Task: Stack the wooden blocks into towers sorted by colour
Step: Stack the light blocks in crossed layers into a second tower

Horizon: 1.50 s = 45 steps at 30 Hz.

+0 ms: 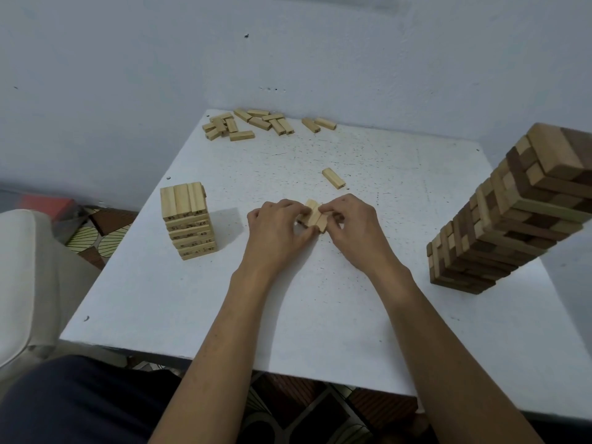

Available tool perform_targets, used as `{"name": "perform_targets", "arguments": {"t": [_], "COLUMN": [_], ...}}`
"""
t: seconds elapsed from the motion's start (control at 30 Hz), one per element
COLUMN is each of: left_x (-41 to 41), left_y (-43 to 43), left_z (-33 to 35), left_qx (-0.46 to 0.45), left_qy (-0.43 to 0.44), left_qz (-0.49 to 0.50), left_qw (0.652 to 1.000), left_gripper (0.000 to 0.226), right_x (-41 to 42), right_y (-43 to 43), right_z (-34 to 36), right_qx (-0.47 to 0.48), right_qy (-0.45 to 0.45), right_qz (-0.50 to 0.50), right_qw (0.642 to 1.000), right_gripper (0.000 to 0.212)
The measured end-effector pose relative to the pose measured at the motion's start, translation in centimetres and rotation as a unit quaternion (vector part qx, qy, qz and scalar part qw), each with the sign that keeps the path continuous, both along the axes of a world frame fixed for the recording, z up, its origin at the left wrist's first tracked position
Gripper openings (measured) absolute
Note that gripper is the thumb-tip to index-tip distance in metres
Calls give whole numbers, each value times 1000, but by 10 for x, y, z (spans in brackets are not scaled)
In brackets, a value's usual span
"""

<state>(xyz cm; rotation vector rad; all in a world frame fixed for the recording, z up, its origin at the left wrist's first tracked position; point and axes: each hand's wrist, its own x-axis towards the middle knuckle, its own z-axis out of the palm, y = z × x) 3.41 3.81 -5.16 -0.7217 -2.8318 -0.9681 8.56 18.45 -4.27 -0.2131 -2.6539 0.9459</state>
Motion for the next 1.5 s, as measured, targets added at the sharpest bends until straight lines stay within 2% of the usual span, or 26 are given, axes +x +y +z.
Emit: {"name": "perform_targets", "arguments": {"t": [0.13,0.27,0.4,0.47,0.67,0.87,1.07,1.23,1.5], "left_x": [3,9,10,9,7,6,13,32,46], "left_y": [-3,-10,-23,-27,-30,-31,-31,-38,-82], "left_z": [5,8,11,10,8,12,20,37,82], "left_qx": [-8,-5,-32,-28,13,3,-31,-17,17], "left_qy": [-12,-12,-65,-66,-72,-83,-86,-100,-26], "left_qz": [-31,-62,-129,-137,-146,-138,-141,-138,-63], "left_qw": [999,998,989,988,987,987,986,985,998], "left_gripper": [50,36,50,56,44,41,46,52,52], "right_x": [11,25,36,39,41,42,42,51,37], "right_y": [2,5,5,4,2,1,3,4,-31], "right_z": [3,3,1,0,0,0,9,30,82], "right_qx": [0,-19,3,15,17,18,61,35,39], "right_qy": [-14,-21,-39,-50,-52,-74,-93,-89,-47], "right_qz": [14,43,77,83,88,95,100,122,193], "right_qw": [1000,999,996,995,995,993,989,988,979], "right_gripper": [21,28,42,42,35,42,36,38,36]}}
